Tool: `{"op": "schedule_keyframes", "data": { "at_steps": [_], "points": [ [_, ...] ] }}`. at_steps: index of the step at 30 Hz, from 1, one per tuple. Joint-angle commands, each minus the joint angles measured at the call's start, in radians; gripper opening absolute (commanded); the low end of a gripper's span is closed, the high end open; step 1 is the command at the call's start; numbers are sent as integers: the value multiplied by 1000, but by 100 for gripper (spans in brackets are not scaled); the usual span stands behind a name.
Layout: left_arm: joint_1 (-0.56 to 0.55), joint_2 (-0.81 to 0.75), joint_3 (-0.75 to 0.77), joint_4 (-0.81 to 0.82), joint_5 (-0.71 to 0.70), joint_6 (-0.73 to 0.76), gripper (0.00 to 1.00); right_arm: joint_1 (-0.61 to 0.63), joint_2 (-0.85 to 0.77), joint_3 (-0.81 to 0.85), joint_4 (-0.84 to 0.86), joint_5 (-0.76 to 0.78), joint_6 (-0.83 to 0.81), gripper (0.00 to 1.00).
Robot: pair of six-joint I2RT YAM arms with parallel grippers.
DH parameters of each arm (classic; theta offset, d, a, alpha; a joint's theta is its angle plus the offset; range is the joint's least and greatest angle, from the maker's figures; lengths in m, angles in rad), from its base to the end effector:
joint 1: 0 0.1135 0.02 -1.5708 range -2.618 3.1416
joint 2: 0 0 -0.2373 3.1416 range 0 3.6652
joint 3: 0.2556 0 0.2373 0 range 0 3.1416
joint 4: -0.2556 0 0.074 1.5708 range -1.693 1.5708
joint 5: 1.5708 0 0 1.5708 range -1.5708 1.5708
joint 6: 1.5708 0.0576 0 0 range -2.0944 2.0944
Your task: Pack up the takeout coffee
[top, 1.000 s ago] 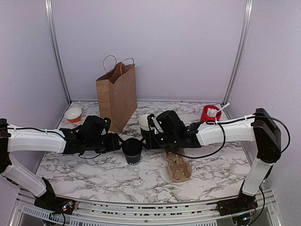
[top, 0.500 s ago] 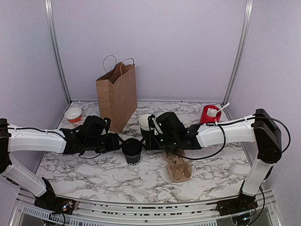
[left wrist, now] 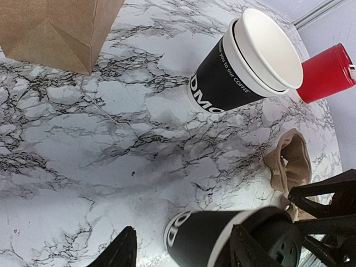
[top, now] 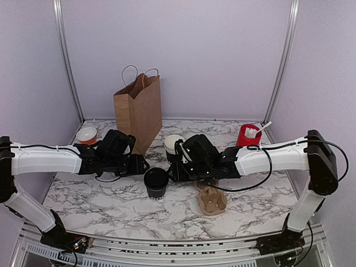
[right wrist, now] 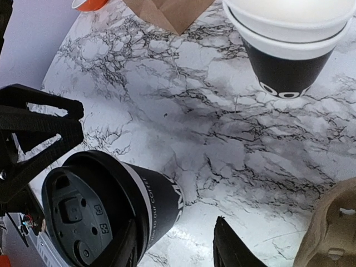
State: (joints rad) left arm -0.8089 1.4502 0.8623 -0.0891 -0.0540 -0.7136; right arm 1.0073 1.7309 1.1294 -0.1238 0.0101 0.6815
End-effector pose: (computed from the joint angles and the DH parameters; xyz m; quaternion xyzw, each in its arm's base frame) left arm 0.2220 -0.2281 0.1893 0.0313 0.9010 -0.2804 0.3296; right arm 0.2032 0.3206 0.1800 -0.1459 0.9002 0.3036 0.2759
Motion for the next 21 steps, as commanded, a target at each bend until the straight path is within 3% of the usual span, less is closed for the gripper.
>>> {"op": "schedule_keyframes", "data": {
  "at_steps": [1, 10, 21],
  "points": [
    [-3, 24, 50, -80, -11, 38, 59, 22, -22, 19, -95, -1, 8, 45],
    [-3, -39, 49, -91, -27, 29, 64, 22, -63, 19, -87, 43, 10, 45],
    [-3, -188, -63, -110, -27, -5, 65, 31, -56, 65, -90, 29, -37, 46]
  ]
}}
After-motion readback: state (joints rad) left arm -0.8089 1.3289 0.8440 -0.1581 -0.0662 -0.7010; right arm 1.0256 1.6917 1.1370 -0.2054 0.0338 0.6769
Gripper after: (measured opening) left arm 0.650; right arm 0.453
